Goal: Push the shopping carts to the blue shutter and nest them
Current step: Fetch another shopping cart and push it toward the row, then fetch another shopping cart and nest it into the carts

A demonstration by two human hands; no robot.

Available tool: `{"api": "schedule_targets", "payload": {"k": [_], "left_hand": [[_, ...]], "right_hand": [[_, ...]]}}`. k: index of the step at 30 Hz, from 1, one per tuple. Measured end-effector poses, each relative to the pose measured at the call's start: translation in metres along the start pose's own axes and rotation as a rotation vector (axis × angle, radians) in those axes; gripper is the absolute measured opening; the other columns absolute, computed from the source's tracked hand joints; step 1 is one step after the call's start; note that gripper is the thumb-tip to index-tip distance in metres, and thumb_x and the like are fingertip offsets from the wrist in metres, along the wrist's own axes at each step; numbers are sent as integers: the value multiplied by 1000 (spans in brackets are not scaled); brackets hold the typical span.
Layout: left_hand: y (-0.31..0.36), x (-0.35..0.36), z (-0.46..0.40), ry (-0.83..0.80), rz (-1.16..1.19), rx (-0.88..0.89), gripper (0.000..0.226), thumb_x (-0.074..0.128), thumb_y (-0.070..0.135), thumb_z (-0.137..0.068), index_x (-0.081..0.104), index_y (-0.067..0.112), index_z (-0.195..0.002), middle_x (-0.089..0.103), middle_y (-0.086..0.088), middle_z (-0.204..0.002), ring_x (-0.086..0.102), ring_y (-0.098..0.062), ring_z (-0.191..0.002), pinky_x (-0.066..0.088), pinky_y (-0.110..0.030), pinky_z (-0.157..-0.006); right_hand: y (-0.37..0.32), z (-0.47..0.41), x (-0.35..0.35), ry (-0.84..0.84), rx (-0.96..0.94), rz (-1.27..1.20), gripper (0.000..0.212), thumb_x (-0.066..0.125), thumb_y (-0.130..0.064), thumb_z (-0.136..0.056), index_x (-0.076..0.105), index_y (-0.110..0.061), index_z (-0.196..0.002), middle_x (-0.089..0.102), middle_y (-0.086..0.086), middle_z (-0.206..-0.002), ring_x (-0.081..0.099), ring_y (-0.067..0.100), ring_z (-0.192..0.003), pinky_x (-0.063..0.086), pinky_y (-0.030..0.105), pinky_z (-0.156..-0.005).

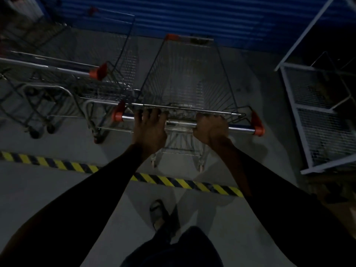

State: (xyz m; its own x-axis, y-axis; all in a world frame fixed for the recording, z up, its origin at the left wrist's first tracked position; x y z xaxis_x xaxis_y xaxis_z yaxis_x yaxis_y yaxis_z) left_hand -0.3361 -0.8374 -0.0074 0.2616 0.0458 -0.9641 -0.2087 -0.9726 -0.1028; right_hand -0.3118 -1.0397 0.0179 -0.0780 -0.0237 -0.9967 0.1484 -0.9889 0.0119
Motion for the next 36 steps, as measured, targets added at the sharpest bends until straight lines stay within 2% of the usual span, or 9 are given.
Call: {"api": "schedule_targets", "payload": {"k": [4,7,12,15,18,21,26,30,36], "left_hand": [[-8,11,-37,-73,-15,-7,74,60,30,-67,38,17,-136,45,-16,-135,36,-43,-129,20,-59,-111],[-11,19,-57,-72,-7,-75,75,62,32,-72,39,18,-142,38,-16,-147,28,-41,-139,12,-62,-115],[-1,41,-40,192,16,24,65,60,21,-80,44,12,-142,39,-24,-147,31,-44,-137,19,-64,-111],[20,65,-12,115,76,148,65,65,16,-72,49,11,-135,45,-26,-141,39,-45,-129,28,-63,-103],[47,77,-3,-55,151,253,72,68,15,-69,46,15,-138,40,-21,-143,40,-44,-129,26,-66,-103],[74,73,-7,-152,228,380,58,50,19,-82,47,15,-140,40,-18,-146,38,-44,-133,24,-67,-105],[119,67,-3,-132,294,651,55,55,26,-87,48,14,-140,40,-15,-149,35,-40,-137,16,-62,-112],[156,55,23,-147,310,879,56,45,34,-91,45,11,-141,41,-15,-148,35,-41,-137,16,-63,-112],[239,7,82,-111,337,1267,58,57,33,-86,47,10,-138,44,-16,-143,38,-39,-132,23,-60,-107]], "right_hand": [[7,-40,2,22,-8,-21,42,59,-41,-82,58,-21,-120,68,9,-111,65,33,-102,46,41,-91],[10,-54,0,176,-107,2,49,63,-31,-74,57,-16,-119,62,11,-113,58,35,-103,41,46,-88],[16,-18,7,507,-142,-222,51,56,-35,-84,52,-17,-131,52,10,-126,46,30,-113,36,47,-94],[34,18,50,386,10,-254,46,54,-35,-87,52,-14,-127,53,13,-122,49,35,-108,41,47,-86],[56,55,85,176,189,-236,50,51,-41,-87,51,-15,-129,51,13,-125,48,37,-111,43,52,-87],[67,93,100,40,354,-225,55,46,-44,-90,48,-14,-135,51,14,-128,47,39,-116,41,54,-90],[54,154,106,54,658,-289,59,40,-50,-95,42,-13,-141,49,11,-132,43,35,-122,38,50,-94],[38,211,107,125,849,-318,61,44,-51,-95,39,-11,-142,49,12,-134,43,34,-122,39,49,-93],[11,338,93,242,1268,-293,62,42,-50,-96,38,-9,-143,47,13,-137,39,34,-126,33,48,-99]]}}
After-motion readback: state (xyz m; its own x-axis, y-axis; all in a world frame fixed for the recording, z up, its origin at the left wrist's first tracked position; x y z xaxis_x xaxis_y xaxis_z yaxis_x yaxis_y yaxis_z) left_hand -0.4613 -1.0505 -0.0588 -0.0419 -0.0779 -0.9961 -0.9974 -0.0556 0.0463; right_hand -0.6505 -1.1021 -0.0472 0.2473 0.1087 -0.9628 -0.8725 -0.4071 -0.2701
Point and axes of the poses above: each hand's wrist, its own z-axis away from the middle knuckle, its own x-axis out of the palm, y = z × x, the point moved 1 cm from there along -z, towards the middle knuckle
